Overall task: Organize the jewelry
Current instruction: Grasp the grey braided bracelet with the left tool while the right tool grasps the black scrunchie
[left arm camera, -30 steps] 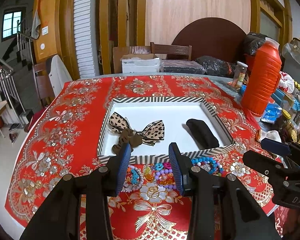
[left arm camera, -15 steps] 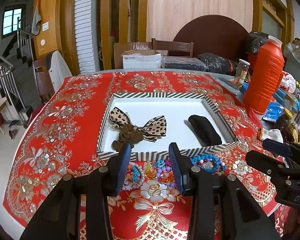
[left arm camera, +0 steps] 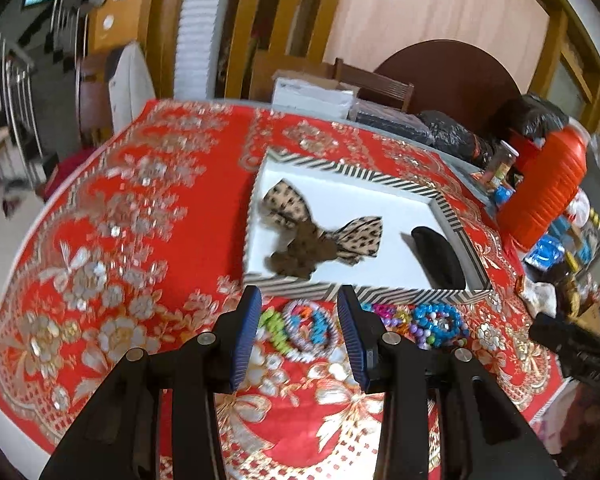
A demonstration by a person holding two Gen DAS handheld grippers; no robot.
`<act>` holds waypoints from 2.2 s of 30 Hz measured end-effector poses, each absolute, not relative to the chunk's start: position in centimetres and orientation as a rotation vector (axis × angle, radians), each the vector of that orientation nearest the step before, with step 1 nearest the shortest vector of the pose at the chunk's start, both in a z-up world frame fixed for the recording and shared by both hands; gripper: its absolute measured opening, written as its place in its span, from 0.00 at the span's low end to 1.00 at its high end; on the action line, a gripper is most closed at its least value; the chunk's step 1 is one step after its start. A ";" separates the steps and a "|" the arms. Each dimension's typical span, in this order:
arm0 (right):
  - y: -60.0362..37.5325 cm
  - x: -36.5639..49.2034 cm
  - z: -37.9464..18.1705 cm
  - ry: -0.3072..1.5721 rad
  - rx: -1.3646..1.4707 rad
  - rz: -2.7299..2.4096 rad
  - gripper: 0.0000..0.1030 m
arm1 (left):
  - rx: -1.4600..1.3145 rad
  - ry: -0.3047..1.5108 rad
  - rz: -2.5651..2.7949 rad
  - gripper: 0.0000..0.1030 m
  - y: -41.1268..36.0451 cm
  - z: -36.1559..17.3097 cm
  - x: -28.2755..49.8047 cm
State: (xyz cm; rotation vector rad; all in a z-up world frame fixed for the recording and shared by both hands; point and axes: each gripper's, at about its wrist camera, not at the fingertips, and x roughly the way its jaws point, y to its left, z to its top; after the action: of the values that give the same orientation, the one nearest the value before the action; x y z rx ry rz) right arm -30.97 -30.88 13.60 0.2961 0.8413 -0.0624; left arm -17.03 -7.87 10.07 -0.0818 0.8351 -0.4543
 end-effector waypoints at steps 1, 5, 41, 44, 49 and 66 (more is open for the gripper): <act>-30.8 -31.1 12.9 0.861 0.300 -0.043 0.70 | -0.095 0.853 -0.464 0.40 -7.4 9.7 -16.9; -29.5 -31.0 10.0 0.935 0.269 0.013 0.70 | -0.152 0.941 -0.506 0.44 -6.4 7.7 -16.3; -28.0 -28.3 9.3 0.946 0.219 0.079 0.41 | -0.040 1.105 -0.496 0.16 -11.9 2.9 -12.6; -28.1 -28.6 9.5 0.936 0.217 0.078 0.41 | -0.072 1.096 -0.513 0.10 -11.1 3.4 -12.9; -28.7 -28.9 10.4 0.905 0.228 0.076 0.40 | -0.130 1.061 -0.548 0.09 -9.0 5.7 -13.6; -26.9 -27.1 7.9 0.988 0.182 0.137 0.29 | -0.205 1.045 -0.478 0.20 -6.2 6.4 -13.7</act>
State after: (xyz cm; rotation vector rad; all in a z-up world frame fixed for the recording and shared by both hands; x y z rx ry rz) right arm -27.13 -26.85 7.85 0.1821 0.9882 0.1367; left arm -13.75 -6.22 6.38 -0.2054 1.0449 -0.4781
